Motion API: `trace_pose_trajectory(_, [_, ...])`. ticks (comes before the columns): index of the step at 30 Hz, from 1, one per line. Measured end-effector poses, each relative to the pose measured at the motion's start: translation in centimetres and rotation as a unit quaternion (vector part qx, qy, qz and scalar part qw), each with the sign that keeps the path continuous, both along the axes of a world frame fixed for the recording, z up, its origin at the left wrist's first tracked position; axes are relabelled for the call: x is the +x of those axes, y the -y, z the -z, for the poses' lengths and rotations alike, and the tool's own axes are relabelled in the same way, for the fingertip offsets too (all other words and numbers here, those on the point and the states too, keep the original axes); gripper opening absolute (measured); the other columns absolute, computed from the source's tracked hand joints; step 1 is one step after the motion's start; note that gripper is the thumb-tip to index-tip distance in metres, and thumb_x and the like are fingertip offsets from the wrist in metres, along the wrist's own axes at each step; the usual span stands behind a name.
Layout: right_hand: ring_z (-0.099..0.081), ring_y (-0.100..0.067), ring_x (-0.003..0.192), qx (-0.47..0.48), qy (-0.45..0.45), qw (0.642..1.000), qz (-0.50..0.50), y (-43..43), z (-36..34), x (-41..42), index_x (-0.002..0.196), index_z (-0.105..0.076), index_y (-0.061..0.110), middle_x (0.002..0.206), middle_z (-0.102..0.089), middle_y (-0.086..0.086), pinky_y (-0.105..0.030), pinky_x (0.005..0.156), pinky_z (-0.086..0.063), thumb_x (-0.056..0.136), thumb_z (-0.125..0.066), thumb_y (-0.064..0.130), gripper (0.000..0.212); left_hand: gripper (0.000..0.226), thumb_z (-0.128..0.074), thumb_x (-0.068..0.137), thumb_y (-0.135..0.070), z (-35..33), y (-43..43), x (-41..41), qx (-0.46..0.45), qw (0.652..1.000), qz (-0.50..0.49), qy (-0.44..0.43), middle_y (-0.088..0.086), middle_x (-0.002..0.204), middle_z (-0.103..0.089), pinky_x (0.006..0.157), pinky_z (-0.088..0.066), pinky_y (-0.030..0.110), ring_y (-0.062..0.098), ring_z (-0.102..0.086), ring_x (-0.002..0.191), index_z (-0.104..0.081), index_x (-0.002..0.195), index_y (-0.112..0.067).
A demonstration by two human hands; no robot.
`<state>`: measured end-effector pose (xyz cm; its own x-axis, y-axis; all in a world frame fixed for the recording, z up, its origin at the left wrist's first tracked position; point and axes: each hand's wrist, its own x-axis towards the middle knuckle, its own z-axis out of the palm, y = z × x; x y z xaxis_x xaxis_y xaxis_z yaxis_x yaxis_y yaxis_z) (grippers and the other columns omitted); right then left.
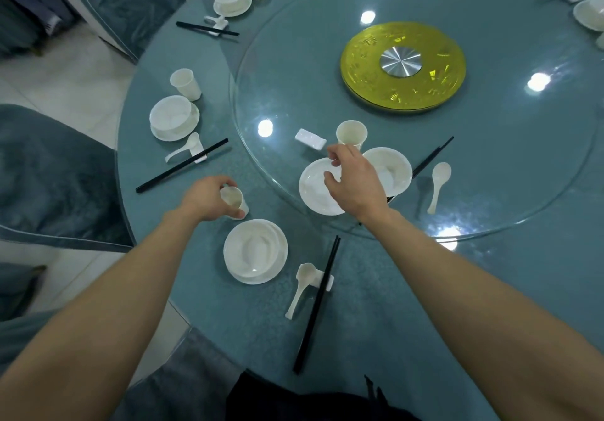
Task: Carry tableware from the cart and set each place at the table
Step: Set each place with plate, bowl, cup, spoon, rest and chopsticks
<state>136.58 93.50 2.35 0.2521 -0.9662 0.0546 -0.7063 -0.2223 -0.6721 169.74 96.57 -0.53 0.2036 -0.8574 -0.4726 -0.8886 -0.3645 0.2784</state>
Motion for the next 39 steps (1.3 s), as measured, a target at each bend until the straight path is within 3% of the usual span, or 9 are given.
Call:
trace_pose_trajectory(6, [-0.064, -0.024, 0.111, 0.003, 0.000, 1.000, -0.002, -0.2, -0.2, 0.4, 0.136, -0.057, 0.017, 0.125, -0.062, -0.002, -0.050, 0.092, -0.054, 0.094, -0.066, 0.014, 0.044, 0.075, -0.105, 0.053, -0.045, -0.3, -0.1, -0.4, 0.008, 1.000, 0.006, 0.001, -0.006, 0.117, -0.066, 0.081, -0.054, 0.035, 0.021, -0.065, 0.098, -0.068, 0.118, -0.036])
trace_pose_trajectory(16, [-0.063, -0.024, 0.111, -0.003, 0.002, 1.000, 0.004, -1.4, -1.5, -1.1, 0.136, -0.057, 0.017, 0.127, -0.061, -0.002, -0.049, 0.092, -0.054, 0.093, -0.066, 0.016, 0.044, 0.094, -0.099, 0.057, -0.059, -3.0, -1.2, -2.0, -0.012, 1.000, 0.002, 0.000, 0.000, 0.137, -0.064, 0.102, -0.053, 0.044, 0.023, -0.065, 0.118, -0.063, 0.140, -0.033])
trace_pose_trajectory(20, [-0.062, -0.022, 0.114, 0.010, -0.003, 1.000, 0.002, -2.2, -2.5, -2.3, 0.141, -0.054, 0.021, 0.134, -0.060, 0.001, -0.042, 0.094, -0.052, 0.094, -0.068, 0.030, 0.049, 0.091, -0.094, 0.060, -0.063, -5.8, -1.5, -3.5, -0.044, 0.999, 0.014, 0.001, -0.001, 0.144, -0.063, 0.106, -0.051, 0.043, 0.021, -0.062, 0.127, -0.062, 0.140, -0.034])
trace_pose_trajectory(26, [-0.050, -0.020, 0.136, 0.048, -0.018, 0.998, -0.025, -4.7, -3.7, -4.5, 0.158, -0.040, 0.029, 0.155, -0.047, 0.003, -0.040, 0.110, -0.046, 0.088, -0.072, 0.052, 0.080, 0.090, -0.091, 0.074, -0.057, -10.4, -2.9, -7.8, -0.128, 0.989, 0.071, -0.017, -0.005, 0.158, -0.052, 0.118, -0.038, 0.038, 0.019, -0.049, 0.145, -0.054, 0.151, -0.030])
trace_pose_trajectory(39, [-0.036, -0.018, 0.152, 0.065, -0.062, 0.996, -0.007, -12.0, -5.6, -10.7, 0.164, -0.028, 0.038, 0.169, -0.029, 0.007, -0.043, 0.123, -0.035, 0.077, -0.065, 0.082, 0.104, 0.098, -0.088, 0.074, -0.063, -12.6, -8.4, -15.7, -0.153, 0.979, 0.128, -0.047, -0.007, 0.162, -0.047, 0.122, -0.037, 0.042, 0.019, -0.043, 0.149, -0.047, 0.157, -0.032])
